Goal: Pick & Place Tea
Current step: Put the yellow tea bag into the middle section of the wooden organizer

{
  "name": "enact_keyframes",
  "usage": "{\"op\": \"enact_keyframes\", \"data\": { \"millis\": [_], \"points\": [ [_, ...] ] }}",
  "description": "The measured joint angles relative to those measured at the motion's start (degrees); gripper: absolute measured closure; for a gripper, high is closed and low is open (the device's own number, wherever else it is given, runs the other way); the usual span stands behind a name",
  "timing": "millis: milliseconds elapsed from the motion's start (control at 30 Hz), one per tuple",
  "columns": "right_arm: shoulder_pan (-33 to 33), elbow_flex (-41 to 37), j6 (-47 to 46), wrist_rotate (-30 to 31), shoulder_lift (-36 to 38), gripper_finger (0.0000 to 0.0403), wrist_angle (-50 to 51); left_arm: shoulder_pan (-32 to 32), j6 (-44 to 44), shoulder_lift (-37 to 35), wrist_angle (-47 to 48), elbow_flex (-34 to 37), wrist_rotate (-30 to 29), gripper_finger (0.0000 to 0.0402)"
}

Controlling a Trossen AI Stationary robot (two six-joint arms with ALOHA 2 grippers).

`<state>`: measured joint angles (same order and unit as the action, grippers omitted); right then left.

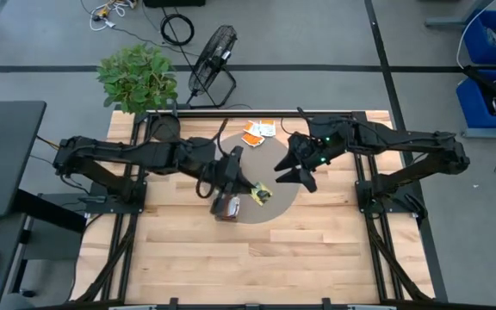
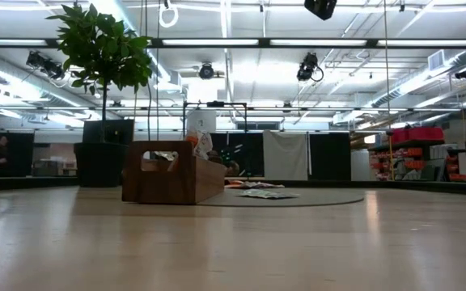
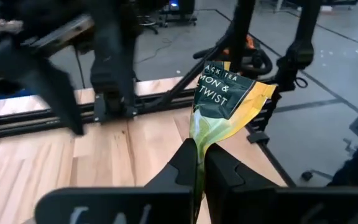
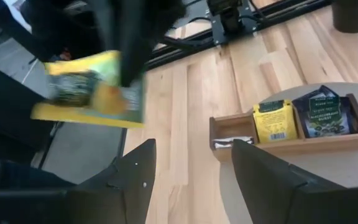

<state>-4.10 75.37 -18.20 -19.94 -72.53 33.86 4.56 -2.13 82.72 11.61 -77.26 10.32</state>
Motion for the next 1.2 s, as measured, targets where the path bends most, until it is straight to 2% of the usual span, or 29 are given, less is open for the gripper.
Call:
{"op": "enact_keyframes", "data": {
  "millis": [100, 233, 400, 500, 667, 867, 1000, 1200],
  "points": [
    [0.3, 0.0, 0.7, 0.0, 0.2, 0.0186, 1.8, -1.0, 2.4, 0.0, -3.7, 4.1, 0.0, 0.0391],
    [0.3, 0.0, 0.1, 0.0, 0.5, 0.0186, 3.5, -1.4, 6.2, -1.4, -14.8, 10.6, -1.1, 0.0391],
    [0.9, 0.0, -3.4, 4.1, 0.6, 0.0186, 2.2, -1.4, 7.5, -2.6, -29.6, 16.9, -8.4, 0.0390],
    [2.2, 0.0, -5.9, 7.4, 0.6, 0.0186, -2.2, -1.4, 7.5, -3.5, -33.9, 18.4, -13.0, 0.0391],
    [5.8, 0.0, -5.2, 13.4, 0.6, 0.0186, -10.8, -1.9, 7.0, -3.8, -36.1, 18.7, -15.3, 0.0390],
    [8.4, 0.0, -4.3, 22.7, 0.6, 0.0186, -11.9, -2.5, 6.3, -4.8, -38.3, 18.6, -15.6, 0.0391],
    [8.5, 0.0, -4.3, 24.0, 0.5, 0.0199, -12.8, -2.5, 5.9, -5.5, -40.4, 18.6, -15.7, 0.0389],
    [8.5, 0.0, -4.2, 25.0, 0.5, 0.0246, -16.5, -2.5, 6.0, -5.6, -41.8, 18.6, -15.6, 0.0391]
  ]
}}
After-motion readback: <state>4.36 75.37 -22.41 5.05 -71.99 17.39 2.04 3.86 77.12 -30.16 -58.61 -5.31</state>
